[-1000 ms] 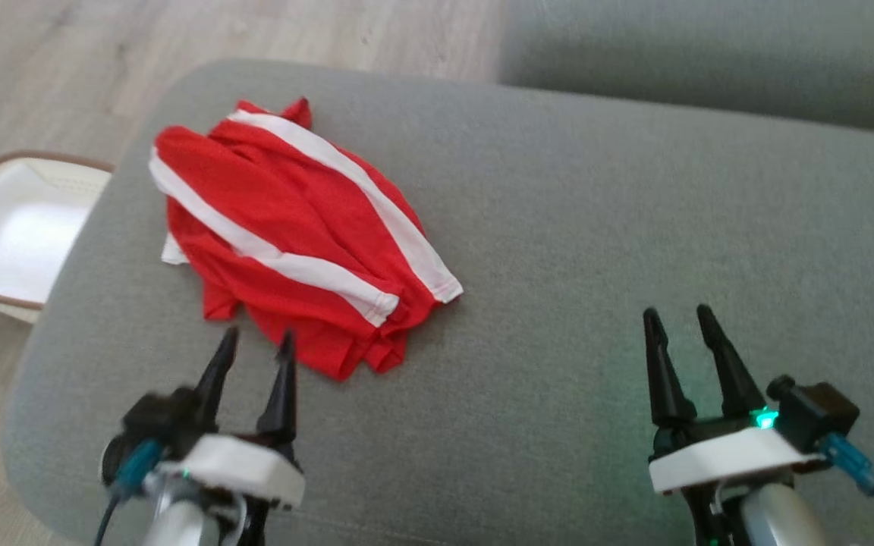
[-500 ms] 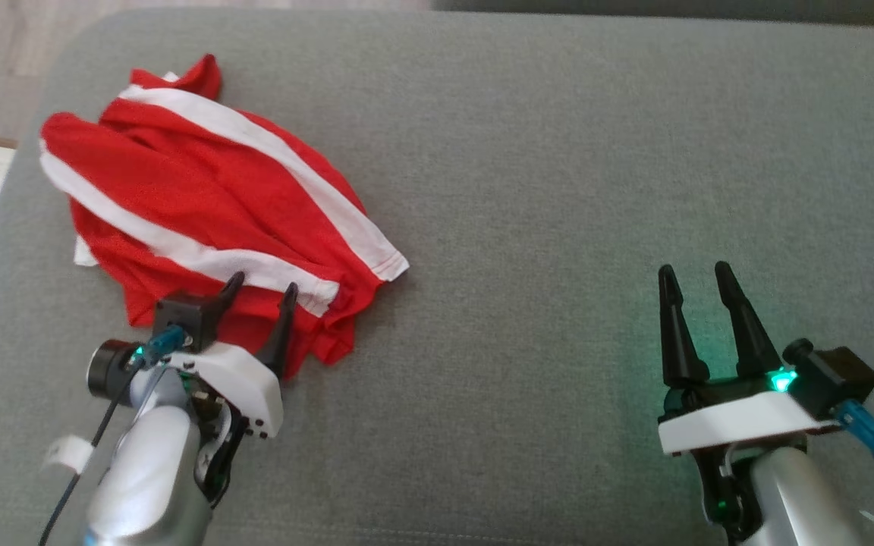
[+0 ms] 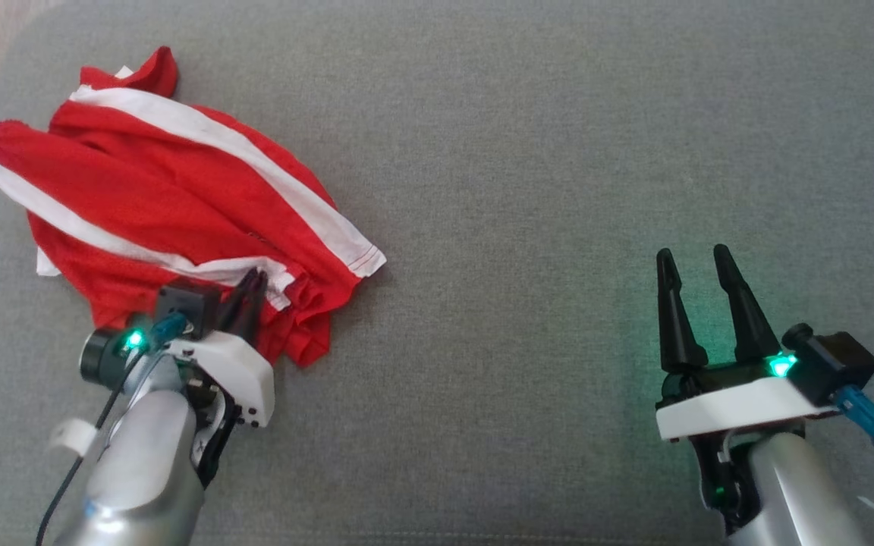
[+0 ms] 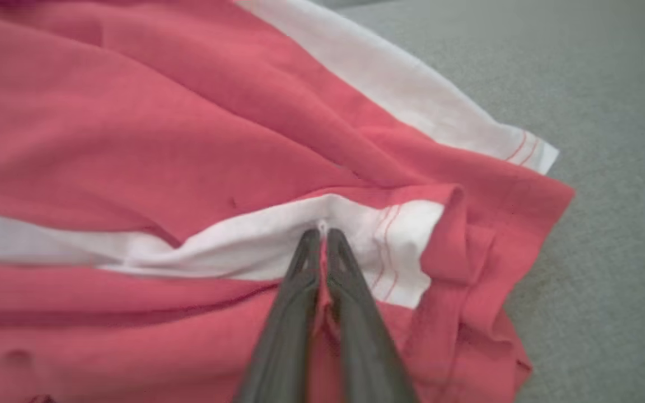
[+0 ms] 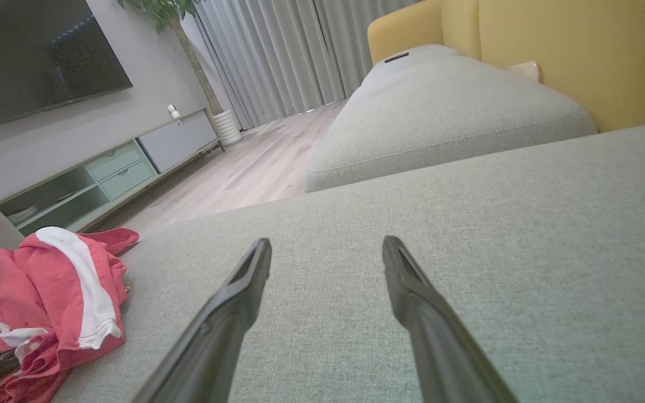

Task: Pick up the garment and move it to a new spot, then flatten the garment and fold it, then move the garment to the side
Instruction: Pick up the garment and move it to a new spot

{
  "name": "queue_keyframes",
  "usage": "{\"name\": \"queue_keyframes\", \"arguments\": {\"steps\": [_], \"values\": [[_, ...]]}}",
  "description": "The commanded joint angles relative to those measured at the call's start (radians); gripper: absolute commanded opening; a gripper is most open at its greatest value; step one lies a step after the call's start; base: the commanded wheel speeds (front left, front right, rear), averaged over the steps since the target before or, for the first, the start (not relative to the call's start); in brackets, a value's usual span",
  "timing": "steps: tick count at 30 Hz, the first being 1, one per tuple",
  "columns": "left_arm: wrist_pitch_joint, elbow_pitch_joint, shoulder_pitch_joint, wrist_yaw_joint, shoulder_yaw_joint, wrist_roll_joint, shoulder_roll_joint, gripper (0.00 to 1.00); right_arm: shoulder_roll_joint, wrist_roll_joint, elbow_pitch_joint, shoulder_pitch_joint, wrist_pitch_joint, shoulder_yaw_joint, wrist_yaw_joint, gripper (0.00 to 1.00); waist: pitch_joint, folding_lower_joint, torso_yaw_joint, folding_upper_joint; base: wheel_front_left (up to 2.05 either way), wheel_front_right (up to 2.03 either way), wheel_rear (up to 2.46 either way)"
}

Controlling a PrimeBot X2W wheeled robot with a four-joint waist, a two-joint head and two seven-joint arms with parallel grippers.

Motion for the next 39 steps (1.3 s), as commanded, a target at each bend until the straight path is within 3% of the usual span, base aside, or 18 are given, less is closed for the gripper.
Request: {"name": "queue_keyframes", "arguments": {"steps": [1, 8, 15, 23, 31, 39], "values": [[-0.040, -0.032, -0.035, 0.009, 0.039, -0.005, 0.033, 0.00, -0.005, 0.000, -0.023, -0.021, -0.011, 0.026, -0.001, 1.00, -0.016, -0.0001, -0.004, 0.0000, 0.00, 0.00, 0.00], [-0.091, -0.140, -0.012, 0.034, 0.074, -0.031, 0.029, 0.00, -0.005, 0.007, -0.016, -0.005, -0.011, 0.025, -0.001, 1.00, -0.072, -0.0001, -0.006, 0.0000, 0.00, 0.00, 0.00], [-0.097, -0.336, 0.036, 0.061, 0.113, -0.060, 0.017, 0.00, -0.005, 0.022, -0.012, 0.020, -0.011, 0.022, -0.001, 1.00, -0.123, -0.0001, 0.004, 0.0000, 0.00, 0.00, 0.00], [-0.095, -0.519, 0.061, 0.064, 0.090, -0.068, -0.015, 0.00, -0.005, 0.028, -0.014, 0.024, -0.011, 0.038, -0.001, 1.00, -0.137, -0.0001, -0.014, 0.0000, 0.00, 0.00, 0.00], [-0.060, -0.589, 0.000, 0.060, 0.015, -0.060, -0.066, 0.00, -0.005, 0.038, -0.023, 0.001, -0.011, 0.039, -0.001, 1.00, -0.112, -0.0001, -0.109, 0.0000, 0.00, 0.00, 0.00], [-0.042, -0.537, -0.129, 0.072, -0.072, -0.056, -0.108, 0.00, -0.005, 0.057, -0.039, -0.043, -0.011, 0.055, -0.001, 1.00, -0.065, -0.0001, -0.277, 0.0000, 0.00, 0.00, 0.00]]}}
